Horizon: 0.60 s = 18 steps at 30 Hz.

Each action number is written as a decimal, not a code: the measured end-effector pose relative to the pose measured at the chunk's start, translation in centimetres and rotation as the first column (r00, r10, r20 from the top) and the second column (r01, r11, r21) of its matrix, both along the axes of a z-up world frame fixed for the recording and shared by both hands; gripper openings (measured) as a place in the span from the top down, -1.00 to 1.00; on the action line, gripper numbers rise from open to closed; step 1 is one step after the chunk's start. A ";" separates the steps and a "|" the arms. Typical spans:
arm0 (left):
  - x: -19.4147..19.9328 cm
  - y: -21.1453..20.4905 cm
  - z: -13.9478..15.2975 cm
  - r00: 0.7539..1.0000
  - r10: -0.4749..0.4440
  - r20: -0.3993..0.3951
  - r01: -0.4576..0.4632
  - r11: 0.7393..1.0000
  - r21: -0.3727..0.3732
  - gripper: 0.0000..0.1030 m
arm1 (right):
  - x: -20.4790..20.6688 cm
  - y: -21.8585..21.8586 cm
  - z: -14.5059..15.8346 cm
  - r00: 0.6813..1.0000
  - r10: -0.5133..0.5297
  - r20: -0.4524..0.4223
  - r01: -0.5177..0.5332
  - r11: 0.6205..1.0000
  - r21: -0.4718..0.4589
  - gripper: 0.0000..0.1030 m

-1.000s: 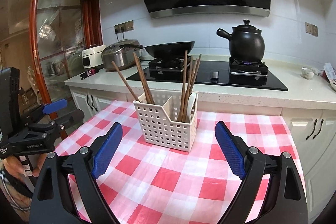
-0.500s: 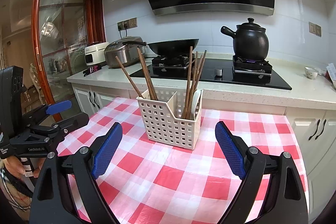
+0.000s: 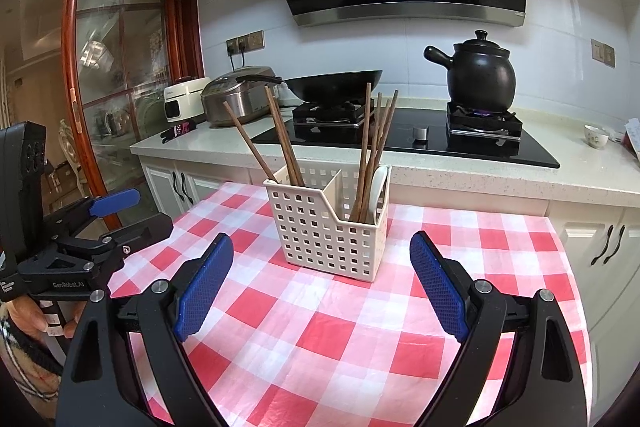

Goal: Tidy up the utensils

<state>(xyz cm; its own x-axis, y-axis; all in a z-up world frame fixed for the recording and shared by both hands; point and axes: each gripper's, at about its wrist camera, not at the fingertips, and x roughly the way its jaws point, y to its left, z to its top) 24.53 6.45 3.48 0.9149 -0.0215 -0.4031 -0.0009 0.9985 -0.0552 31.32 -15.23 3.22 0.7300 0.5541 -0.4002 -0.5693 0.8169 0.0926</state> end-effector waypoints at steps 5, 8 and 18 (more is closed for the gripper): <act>0.1 0.0 0.0 1.000 -0.002 0.001 0.002 1.000 -0.001 -0.91 | 0.0 0.0 0.0 1.000 0.000 -0.001 0.000 1.000 0.000 -0.65; 0.1 0.0 -0.1 1.000 -0.002 0.000 0.002 1.000 -0.001 -0.91 | 0.0 0.1 -0.1 1.000 -0.002 -0.002 0.002 1.000 0.000 -0.65; -0.1 -0.5 -0.1 1.000 -0.018 -0.002 0.018 1.000 0.010 -0.91 | 0.0 -0.1 0.0 1.000 -0.007 0.002 0.007 1.000 0.004 -0.65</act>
